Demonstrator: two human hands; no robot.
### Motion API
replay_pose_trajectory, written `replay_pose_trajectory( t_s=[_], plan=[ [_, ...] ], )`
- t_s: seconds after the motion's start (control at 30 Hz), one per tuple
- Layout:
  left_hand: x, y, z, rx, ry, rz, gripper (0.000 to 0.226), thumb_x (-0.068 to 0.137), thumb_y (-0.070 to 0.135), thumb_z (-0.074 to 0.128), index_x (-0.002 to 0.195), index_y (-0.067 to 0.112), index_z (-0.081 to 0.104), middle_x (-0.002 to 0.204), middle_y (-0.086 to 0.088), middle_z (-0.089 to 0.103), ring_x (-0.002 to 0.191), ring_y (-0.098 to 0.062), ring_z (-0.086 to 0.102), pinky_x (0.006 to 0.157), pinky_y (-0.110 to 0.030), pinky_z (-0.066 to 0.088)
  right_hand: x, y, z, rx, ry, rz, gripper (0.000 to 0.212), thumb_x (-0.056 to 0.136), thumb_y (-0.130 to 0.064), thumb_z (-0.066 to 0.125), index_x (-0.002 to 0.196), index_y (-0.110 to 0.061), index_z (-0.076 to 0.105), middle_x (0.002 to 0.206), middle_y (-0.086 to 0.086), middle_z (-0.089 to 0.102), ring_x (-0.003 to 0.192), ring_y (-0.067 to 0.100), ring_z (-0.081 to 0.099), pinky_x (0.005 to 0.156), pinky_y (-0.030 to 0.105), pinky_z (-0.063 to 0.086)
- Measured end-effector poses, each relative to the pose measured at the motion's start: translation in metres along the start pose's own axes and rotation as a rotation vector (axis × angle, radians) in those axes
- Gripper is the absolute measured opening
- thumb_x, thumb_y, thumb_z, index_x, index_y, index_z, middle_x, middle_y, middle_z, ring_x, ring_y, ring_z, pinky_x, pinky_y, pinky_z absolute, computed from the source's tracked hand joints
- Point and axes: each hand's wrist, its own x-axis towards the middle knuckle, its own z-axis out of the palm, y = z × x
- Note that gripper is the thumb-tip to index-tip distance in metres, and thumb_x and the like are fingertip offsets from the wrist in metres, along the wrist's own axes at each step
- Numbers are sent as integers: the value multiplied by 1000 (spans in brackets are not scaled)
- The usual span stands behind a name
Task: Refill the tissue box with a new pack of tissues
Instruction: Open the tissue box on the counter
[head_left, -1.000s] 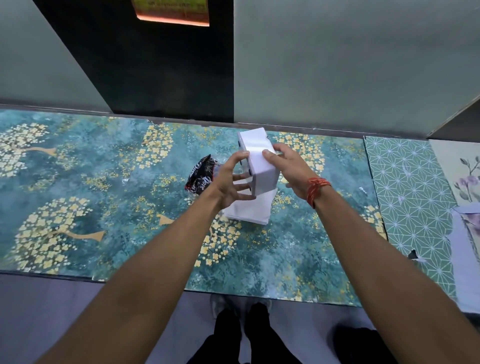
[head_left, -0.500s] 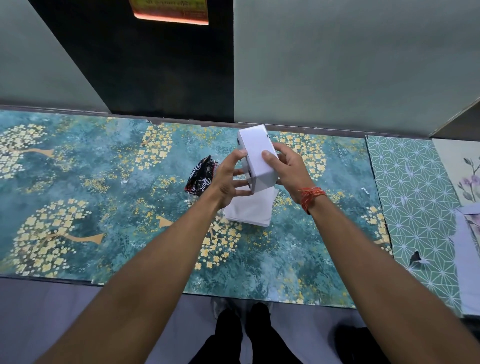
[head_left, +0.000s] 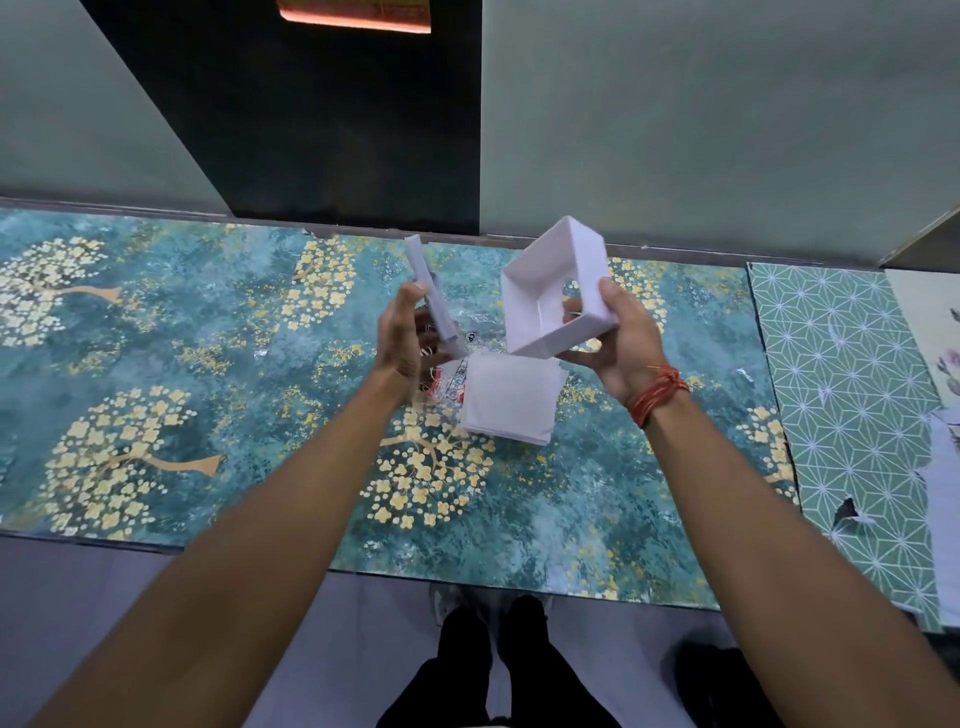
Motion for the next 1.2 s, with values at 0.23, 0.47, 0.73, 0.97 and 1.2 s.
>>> replay_pose_trajectory(
  t_s=[0.23,0.47,0.73,0.97,1.2],
  plan=[
    [18,-39,-14,1174,208,59,101,67,76,58,149,26,28,138,-19,36,122,-43,46,102,-53,43,1,22,-17,150,125,72,24,93,-35,55,109,-18,57,85,8,62,90,25,60,75,61,56],
    [35,-67,-21,1404,212,-66,96,81,64,60,153,17,18,160,-24,7,145,-49,14,114,-62,21,-10,40,-31,158,62,101,26,96,-35,45,94,-16,63,91,9,64,87,25,61,85,65,51],
    [-17,-89,39,1064,89,-74,68,83,51,60,133,6,49,134,-19,49,121,-38,50,95,-43,45,-14,44,-46,450,159,121,32,90,-34,37,99,-18,63,86,6,67,71,22,61,84,59,51],
    [14,-97,60,1041,85,-332,68,72,54,62,126,11,58,134,-14,56,121,-37,53,94,-44,48,-16,35,-61,481,215,55,32,88,-35,40,97,-18,65,87,8,68,71,22,63,77,52,56],
    [28,-95,57,859,38,-386,60,78,27,71,129,0,52,126,-15,60,112,-35,61,92,-43,54,-17,39,-61,391,195,85,28,88,-35,44,92,-20,67,83,5,71,71,20,65,77,48,55]
  ],
)
